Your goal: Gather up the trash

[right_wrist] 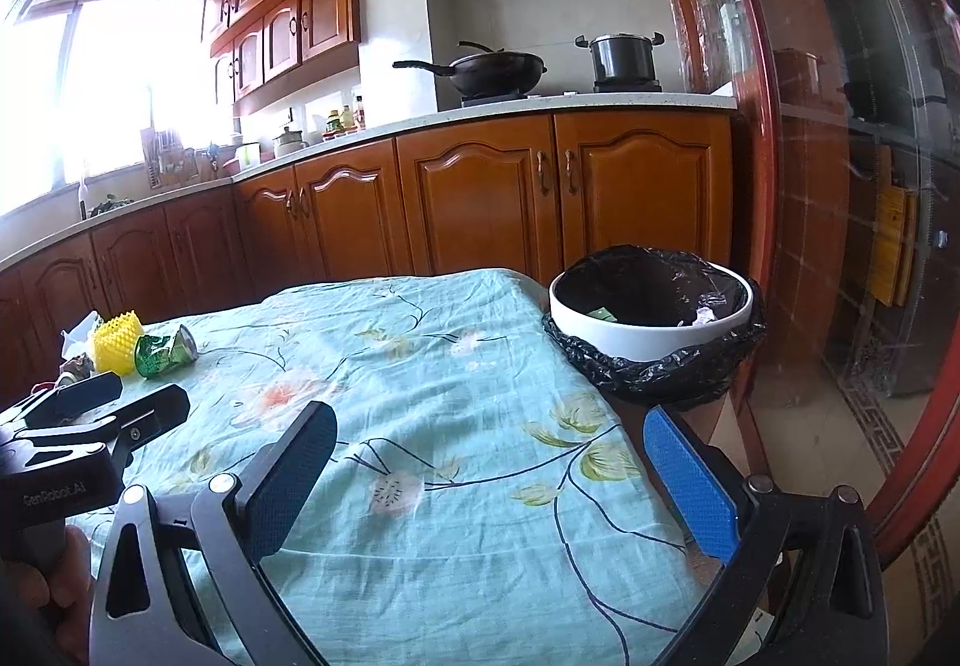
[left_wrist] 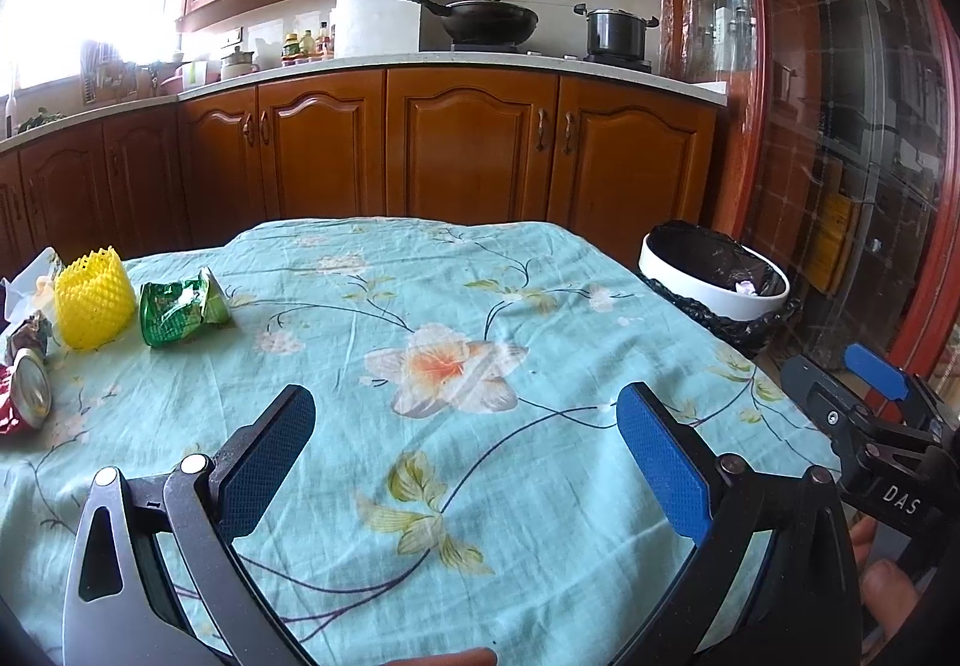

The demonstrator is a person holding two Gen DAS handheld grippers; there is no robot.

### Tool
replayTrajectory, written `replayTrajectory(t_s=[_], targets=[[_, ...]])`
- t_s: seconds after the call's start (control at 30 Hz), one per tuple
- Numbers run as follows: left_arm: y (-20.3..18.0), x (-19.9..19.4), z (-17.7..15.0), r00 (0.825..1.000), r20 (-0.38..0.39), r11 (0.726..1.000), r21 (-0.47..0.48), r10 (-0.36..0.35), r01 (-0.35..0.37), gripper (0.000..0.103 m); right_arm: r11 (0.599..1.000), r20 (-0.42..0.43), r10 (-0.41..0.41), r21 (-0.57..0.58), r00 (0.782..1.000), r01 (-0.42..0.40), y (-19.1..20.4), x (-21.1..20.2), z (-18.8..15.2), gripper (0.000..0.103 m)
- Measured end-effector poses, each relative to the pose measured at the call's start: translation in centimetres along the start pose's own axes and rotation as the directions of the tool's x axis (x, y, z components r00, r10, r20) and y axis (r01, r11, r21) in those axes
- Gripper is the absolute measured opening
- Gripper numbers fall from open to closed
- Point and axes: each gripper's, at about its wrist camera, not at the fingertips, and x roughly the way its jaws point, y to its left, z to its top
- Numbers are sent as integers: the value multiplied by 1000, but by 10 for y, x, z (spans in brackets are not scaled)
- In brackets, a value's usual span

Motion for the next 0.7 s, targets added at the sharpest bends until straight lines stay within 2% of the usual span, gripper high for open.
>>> replayTrajectory(t_s=[0.7], targets=[[-3, -3, 1, 1000, 15, 1000, 26, 7, -7, 103, 1000, -2, 13, 4, 1000, -13, 2, 0, 2, 103]])
